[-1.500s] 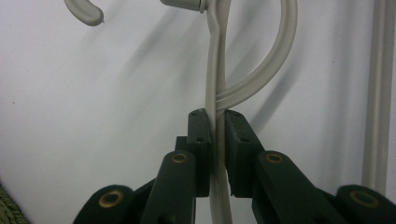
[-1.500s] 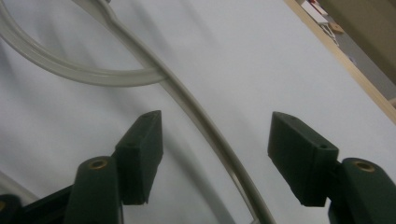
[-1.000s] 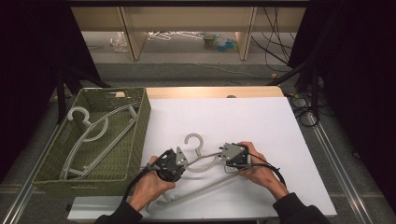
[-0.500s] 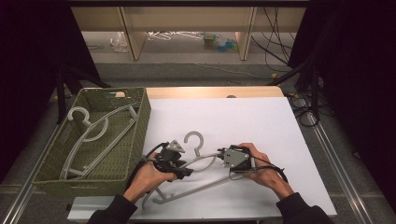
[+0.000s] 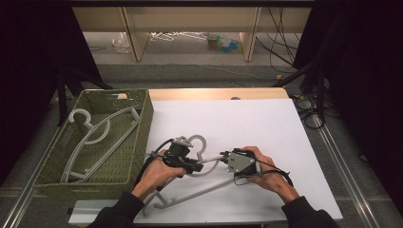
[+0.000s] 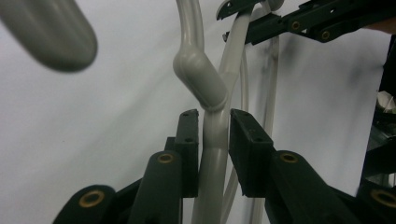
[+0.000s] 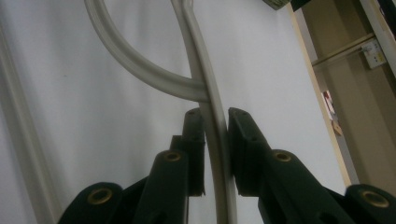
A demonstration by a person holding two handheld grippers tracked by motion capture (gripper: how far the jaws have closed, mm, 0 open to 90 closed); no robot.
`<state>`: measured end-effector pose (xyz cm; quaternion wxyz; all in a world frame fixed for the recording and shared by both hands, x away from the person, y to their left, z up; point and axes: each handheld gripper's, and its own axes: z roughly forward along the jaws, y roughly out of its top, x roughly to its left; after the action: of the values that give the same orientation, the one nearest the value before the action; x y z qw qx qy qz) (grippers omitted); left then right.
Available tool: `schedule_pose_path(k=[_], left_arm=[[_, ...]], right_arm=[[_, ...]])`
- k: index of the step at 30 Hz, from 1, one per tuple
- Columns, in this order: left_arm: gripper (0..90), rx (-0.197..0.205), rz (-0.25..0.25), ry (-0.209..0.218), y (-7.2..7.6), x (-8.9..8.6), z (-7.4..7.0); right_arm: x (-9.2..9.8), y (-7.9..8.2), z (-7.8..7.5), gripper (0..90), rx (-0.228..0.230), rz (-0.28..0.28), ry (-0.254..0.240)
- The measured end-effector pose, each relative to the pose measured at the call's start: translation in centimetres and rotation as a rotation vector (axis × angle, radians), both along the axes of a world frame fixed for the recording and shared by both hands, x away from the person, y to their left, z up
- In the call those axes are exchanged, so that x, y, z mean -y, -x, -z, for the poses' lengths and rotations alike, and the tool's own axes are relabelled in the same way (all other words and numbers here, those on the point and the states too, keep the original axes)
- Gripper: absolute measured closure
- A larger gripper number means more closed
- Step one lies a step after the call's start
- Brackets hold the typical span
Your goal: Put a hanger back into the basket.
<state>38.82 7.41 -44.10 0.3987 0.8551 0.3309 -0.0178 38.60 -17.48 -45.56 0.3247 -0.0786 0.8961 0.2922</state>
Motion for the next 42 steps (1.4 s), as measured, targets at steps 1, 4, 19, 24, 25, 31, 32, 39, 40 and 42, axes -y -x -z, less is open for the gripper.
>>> schedule_pose_path(k=[1,4,19,24,25,31,32,39,40,42], left_arm=[[76.6,0.001,0.001,0.000,0.0,0.0,0.0],[78.3,0.007,-0.001,0.008,0.1,0.0,0.0],[79.7,0.073,-0.076,-0.003,0.5,-1.4,-1.6],[79.7,0.104,-0.100,0.006,0.9,-2.7,-3.4],[79.8,0.104,-0.100,0.006,0.9,-2.7,-3.4],[79.7,0.150,-0.167,0.066,1.7,-4.2,-6.0],[79.8,0.150,-0.167,0.066,1.7,-4.2,-6.0],[79.7,0.179,-0.205,0.134,1.8,-6.0,-8.6],[79.7,0.185,-0.208,0.140,1.9,-6.2,-9.0],[79.7,0.186,-0.219,0.167,2.0,-6.9,-9.6]], right_arm=[[0.0,0.0,0.0,77.8,0.000,0.001,0.000],[0.0,0.0,0.0,77.4,0.001,0.003,-0.002],[0.6,0.8,-1.6,49.7,-0.061,0.188,-0.223],[1.4,2.1,-3.2,35.2,-0.111,0.278,-0.402],[1.6,2.3,-3.3,33.9,-0.111,0.289,-0.422],[3.1,4.6,-4.1,31.2,-0.218,0.349,-0.551],[3.1,4.6,-4.1,31.2,-0.218,0.349,-0.551],[4.3,6.1,-4.0,30.9,-0.300,0.408,-0.638],[4.5,6.1,-3.9,30.8,-0.304,0.406,-0.635],[4.8,6.2,-3.9,30.8,-0.325,0.413,-0.640]])
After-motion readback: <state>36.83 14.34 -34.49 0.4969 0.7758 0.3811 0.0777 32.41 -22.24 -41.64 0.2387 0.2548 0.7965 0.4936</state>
